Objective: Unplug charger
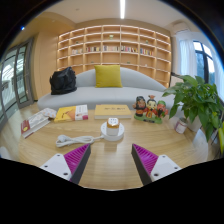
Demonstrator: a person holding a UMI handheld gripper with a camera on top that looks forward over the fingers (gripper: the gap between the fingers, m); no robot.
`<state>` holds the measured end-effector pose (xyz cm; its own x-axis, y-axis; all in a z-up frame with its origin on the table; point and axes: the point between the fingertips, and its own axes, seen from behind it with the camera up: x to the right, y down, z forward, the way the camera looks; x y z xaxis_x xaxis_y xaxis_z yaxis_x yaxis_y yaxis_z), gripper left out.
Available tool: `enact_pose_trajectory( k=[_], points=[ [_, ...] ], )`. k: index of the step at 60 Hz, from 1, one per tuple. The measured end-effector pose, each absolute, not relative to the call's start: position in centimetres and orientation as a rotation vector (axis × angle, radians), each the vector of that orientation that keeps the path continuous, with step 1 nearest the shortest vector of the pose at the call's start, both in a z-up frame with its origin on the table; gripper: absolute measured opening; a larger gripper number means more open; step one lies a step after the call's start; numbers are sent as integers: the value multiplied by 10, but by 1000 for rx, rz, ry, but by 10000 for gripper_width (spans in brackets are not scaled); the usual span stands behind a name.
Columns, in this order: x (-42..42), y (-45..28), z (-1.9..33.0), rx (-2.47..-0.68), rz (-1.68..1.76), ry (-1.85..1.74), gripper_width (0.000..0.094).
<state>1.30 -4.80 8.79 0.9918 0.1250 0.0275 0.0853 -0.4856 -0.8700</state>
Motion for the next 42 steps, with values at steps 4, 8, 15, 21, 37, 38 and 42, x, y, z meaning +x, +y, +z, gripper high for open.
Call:
enact_pose_trajectory(
  k=[4,8,15,21,37,38,42],
  points=[
    [9,-8,80,-2059,40,-117,858],
    [9,27,71,-2042,27,-95,851],
    [7,72,54,-2043,30,-74,696],
    [4,94,44,-2039,38,-70,632],
    [-1,100,41,-2035,61,-72,274],
    [0,101,42,-2035,62,-70,261],
    [1,105,48,-2034,92,-34,249]
  ],
)
